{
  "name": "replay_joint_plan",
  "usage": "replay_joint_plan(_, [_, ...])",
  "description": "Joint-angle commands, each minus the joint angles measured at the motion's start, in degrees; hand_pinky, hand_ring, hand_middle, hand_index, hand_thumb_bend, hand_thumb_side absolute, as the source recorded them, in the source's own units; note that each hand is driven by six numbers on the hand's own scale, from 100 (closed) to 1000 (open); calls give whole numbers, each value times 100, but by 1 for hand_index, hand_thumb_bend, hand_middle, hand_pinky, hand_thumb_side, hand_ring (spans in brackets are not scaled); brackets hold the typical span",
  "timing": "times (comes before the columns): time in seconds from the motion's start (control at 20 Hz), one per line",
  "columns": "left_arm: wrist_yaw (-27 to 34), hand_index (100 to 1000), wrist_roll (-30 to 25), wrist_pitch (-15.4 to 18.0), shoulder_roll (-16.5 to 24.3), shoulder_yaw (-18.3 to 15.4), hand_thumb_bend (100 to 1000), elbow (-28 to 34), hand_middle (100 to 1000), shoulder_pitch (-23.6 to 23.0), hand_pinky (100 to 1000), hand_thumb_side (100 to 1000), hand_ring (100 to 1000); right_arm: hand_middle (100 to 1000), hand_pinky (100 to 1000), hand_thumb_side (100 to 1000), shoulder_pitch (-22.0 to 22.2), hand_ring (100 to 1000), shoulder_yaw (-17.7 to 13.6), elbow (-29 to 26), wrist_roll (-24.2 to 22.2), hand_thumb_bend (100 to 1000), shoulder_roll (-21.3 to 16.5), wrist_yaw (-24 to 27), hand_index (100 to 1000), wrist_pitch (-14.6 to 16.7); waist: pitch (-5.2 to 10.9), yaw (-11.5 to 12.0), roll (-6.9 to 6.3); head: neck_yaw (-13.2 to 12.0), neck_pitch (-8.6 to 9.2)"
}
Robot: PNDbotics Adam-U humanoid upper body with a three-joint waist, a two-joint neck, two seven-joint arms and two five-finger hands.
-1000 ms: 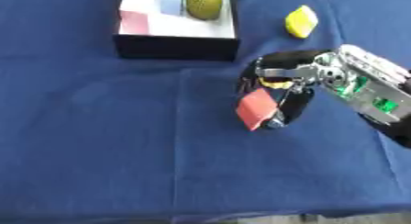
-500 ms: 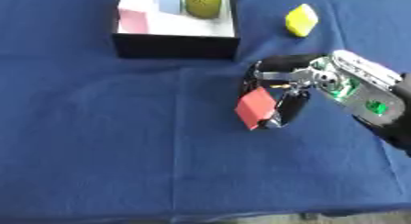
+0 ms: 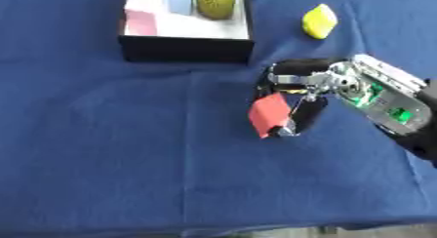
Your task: Pick up objects on the table and place them in the box.
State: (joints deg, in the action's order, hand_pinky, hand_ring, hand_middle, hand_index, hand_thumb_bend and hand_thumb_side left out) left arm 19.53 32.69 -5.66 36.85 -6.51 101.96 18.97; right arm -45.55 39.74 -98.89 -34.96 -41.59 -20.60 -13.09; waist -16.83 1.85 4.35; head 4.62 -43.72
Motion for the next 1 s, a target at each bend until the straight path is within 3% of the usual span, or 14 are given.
replay_joint_plan(0.05, [-49,812,-11,28,121,-78,100,103,780,64,784,656,791,444,765,100,-81,545,-229,-431,-24,334,-312,175,543,-164,78,-19,-28,16,24])
replay_joint_plan(0.3, [-79,812,-1,36,141,-100,100,120,780,15,784,654,791,444,767,100,-209,541,-1056,-1431,21,320,-621,437,545,-632,109,-67,-15,82,76])
replay_joint_plan(0.35, [-83,812,1,37,145,-103,100,123,780,10,783,667,791,447,769,360,-267,545,-1199,-1502,30,100,-646,472,548,-675,113,-72,-15,87,80])
replay_joint_plan(0.4, [-88,812,0,36,155,-103,100,125,780,3,783,652,791,450,771,100,-398,548,-1350,-1537,41,315,-654,453,550,-697,123,-78,-15,93,77])
replay_joint_plan(0.55, [-98,812,1,35,179,-111,100,132,779,-7,783,650,792,457,777,100,-920,555,-1631,-1505,-76,309,-524,319,558,-879,144,-95,-16,94,82])
replay_joint_plan(0.7, [-90,812,-14,36,168,-95,100,140,778,30,781,649,790,473,783,100,-1679,578,-1638,-842,-264,307,-22,-148,575,-1013,157,-85,-25,132,73])
replay_joint_plan(0.85, [-63,812,-43,30,135,-56,100,147,778,143,779,644,788,476,786,100,-2259,587,-1581,335,-393,308,662,-938,581,-810,135,-13,-48,223,94])
replay_joint_plan(1.0, [-53,813,-105,25,116,9,100,190,779,342,779,637,789,478,789,100,-2636,590,-1693,1583,-118,304,1327,-1630,585,-545,70,190,-47,390,150])
